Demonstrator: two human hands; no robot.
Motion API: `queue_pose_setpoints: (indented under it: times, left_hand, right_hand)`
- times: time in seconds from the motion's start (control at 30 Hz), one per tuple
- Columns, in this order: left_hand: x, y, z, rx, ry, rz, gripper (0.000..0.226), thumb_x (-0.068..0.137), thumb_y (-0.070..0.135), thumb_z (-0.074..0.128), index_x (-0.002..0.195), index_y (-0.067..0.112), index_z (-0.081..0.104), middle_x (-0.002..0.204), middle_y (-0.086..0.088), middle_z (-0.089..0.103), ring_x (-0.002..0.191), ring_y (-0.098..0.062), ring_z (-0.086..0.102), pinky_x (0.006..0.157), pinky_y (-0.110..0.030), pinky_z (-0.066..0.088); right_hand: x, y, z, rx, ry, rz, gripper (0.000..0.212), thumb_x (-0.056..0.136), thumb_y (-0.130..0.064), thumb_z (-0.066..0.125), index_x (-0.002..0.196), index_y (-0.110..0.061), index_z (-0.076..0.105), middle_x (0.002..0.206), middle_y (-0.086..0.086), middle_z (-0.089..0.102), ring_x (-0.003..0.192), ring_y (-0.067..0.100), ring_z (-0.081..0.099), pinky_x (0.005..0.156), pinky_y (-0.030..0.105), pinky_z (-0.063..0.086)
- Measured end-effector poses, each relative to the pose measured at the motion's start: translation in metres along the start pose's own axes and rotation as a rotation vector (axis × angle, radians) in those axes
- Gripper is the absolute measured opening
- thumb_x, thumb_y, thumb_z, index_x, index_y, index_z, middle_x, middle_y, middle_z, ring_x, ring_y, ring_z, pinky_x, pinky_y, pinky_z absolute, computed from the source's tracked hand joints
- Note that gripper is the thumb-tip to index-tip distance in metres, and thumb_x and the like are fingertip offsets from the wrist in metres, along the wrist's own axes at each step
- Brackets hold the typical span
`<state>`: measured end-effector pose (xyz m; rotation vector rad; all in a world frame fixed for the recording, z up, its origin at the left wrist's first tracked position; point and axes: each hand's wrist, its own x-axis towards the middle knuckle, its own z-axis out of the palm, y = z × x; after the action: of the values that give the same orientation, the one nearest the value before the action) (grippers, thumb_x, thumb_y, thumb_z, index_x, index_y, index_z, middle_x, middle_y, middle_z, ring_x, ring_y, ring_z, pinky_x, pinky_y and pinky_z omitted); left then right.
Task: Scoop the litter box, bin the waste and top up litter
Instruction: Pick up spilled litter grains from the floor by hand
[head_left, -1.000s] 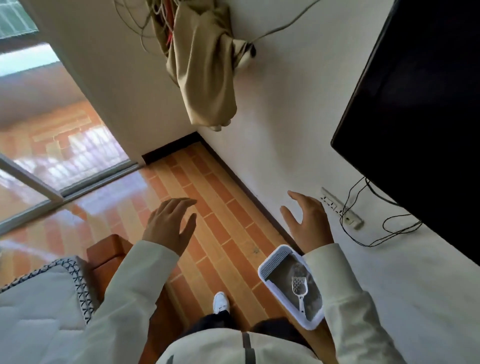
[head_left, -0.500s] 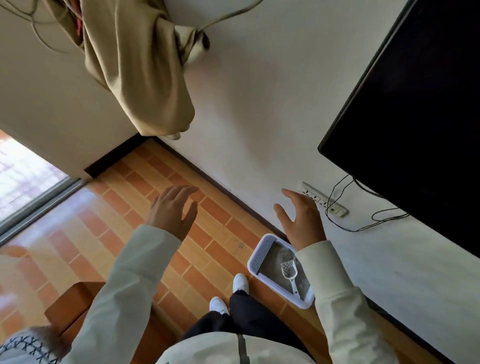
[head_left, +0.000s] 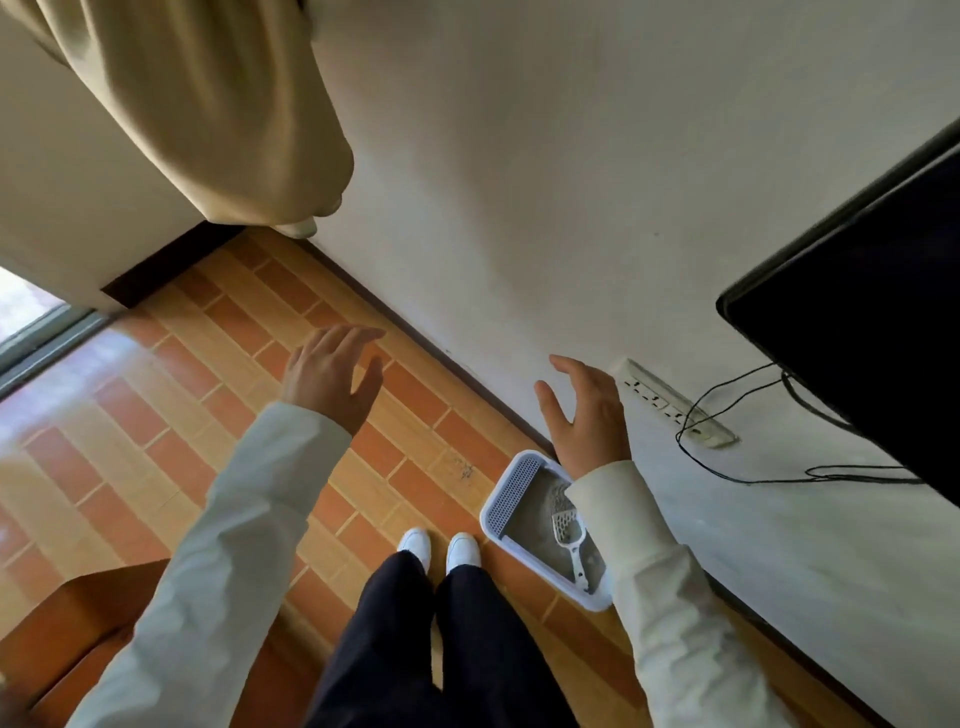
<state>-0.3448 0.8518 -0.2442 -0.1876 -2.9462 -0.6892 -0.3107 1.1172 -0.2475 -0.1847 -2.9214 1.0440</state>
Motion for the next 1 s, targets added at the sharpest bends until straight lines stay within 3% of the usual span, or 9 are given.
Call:
queue_pose_setpoints:
  times: [0.27,0.4,0.63,0.77,0.9,1.0]
  left_hand:
    - [0.032,-0.108,0.179,0.004,-0.025,0.102,0.029,0.093,0.022,0.048,0.116,0.009,0.061,0.115,-0.012,0.065,0.111,-0.036,0.057,0.093,-0.052,0.044]
    - [0.033,-0.162,0.289,0.027,-0.053,0.180,0.027,0.091,0.014,0.055,0.118,0.009,0.061,0.118,-0.012,0.064,0.113,-0.035,0.056,0.094,-0.050,0.044]
    - [0.030,-0.254,0.471,0.024,-0.059,0.286,0.032,0.094,0.024,0.044,0.119,0.011,0.060,0.121,-0.006,0.063,0.116,-0.029,0.055,0.095,-0.045,0.042]
    - [0.013,-0.288,0.546,0.006,-0.028,0.344,0.031,0.095,0.023,0.046,0.119,0.011,0.060,0.121,-0.007,0.063,0.117,-0.028,0.055,0.095,-0.046,0.044]
    - [-0.012,-0.307,0.605,-0.039,-0.052,0.376,0.031,0.096,0.025,0.045,0.121,0.012,0.059,0.122,-0.005,0.063,0.117,-0.028,0.055,0.093,-0.047,0.045]
    - [-0.031,-0.314,0.634,-0.059,-0.077,0.367,0.032,0.096,0.025,0.045,0.121,0.012,0.059,0.122,-0.006,0.062,0.118,-0.028,0.054,0.092,-0.049,0.045]
  right_hand:
    - [0.052,0.125,0.166,-0.037,-0.001,0.037,0.037,0.094,-0.033,0.056,0.126,-0.014,0.057,0.126,0.006,0.060,0.119,0.016,0.050,0.088,0.018,0.038]
    - [0.070,0.205,0.268,-0.080,-0.033,0.048,0.038,0.094,-0.033,0.055,0.127,-0.015,0.056,0.127,0.005,0.058,0.118,0.014,0.049,0.084,0.018,0.039]
    - [0.094,0.324,0.425,-0.088,-0.007,-0.010,0.037,0.094,-0.033,0.054,0.125,-0.012,0.057,0.124,0.005,0.060,0.119,0.017,0.048,0.091,0.024,0.042]
    - [0.089,0.378,0.489,-0.118,-0.038,0.010,0.038,0.096,-0.038,0.049,0.127,-0.017,0.054,0.127,0.003,0.058,0.118,0.015,0.049,0.088,0.021,0.039]
    - [0.072,0.421,0.534,-0.181,-0.089,0.039,0.032,0.096,-0.038,0.049,0.121,-0.017,0.054,0.116,-0.001,0.059,0.101,0.008,0.047,0.074,0.014,0.035]
    - [0.058,0.442,0.557,-0.208,-0.170,0.065,0.032,0.095,-0.039,0.049,0.119,-0.017,0.051,0.111,0.001,0.057,0.098,0.014,0.052,0.074,0.020,0.044]
